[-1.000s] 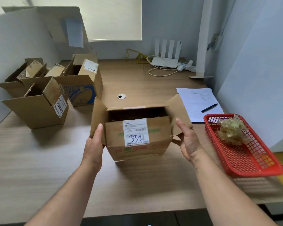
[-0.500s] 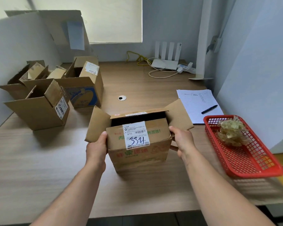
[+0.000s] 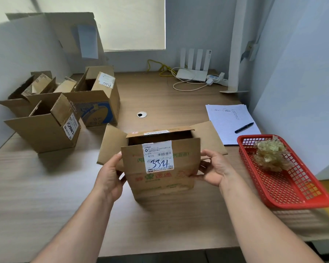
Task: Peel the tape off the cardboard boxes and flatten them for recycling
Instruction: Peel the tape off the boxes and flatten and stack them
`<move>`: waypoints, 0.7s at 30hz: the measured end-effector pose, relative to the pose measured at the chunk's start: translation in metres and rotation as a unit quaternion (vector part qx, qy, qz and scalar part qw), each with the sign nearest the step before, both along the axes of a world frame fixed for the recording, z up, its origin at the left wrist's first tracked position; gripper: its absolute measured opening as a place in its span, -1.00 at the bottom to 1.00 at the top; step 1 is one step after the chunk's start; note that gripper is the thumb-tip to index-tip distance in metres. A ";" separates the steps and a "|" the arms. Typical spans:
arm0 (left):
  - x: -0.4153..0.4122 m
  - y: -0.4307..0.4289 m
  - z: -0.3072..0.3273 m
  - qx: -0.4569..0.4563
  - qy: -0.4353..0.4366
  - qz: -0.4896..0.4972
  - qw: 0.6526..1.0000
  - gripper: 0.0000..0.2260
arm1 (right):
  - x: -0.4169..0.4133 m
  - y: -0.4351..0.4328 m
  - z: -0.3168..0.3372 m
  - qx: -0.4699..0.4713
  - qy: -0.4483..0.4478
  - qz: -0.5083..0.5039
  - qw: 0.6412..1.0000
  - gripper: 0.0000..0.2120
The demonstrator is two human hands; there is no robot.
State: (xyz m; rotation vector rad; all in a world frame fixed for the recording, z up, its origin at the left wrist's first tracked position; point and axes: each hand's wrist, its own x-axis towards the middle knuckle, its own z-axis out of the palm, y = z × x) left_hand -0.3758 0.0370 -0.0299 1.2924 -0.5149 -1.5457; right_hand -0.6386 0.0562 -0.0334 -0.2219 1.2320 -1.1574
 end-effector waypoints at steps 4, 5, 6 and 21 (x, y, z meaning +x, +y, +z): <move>0.007 0.005 0.001 -0.048 0.026 -0.122 0.991 -0.92 | 0.000 0.002 -0.005 -0.033 -0.017 0.009 0.999 -0.84; 0.006 0.007 0.000 -0.060 0.003 -0.152 0.987 -0.84 | 0.002 0.002 -0.005 -0.036 -0.013 0.013 0.999 -0.80; 0.004 0.008 0.000 -0.074 -0.020 -0.177 0.981 -0.76 | 0.003 0.002 -0.005 -0.036 -0.007 0.019 0.999 -0.77; 0.015 0.011 -0.004 -0.095 -0.173 -0.239 0.951 -0.29 | -0.005 0.012 -0.004 -0.171 0.195 0.143 0.955 -0.51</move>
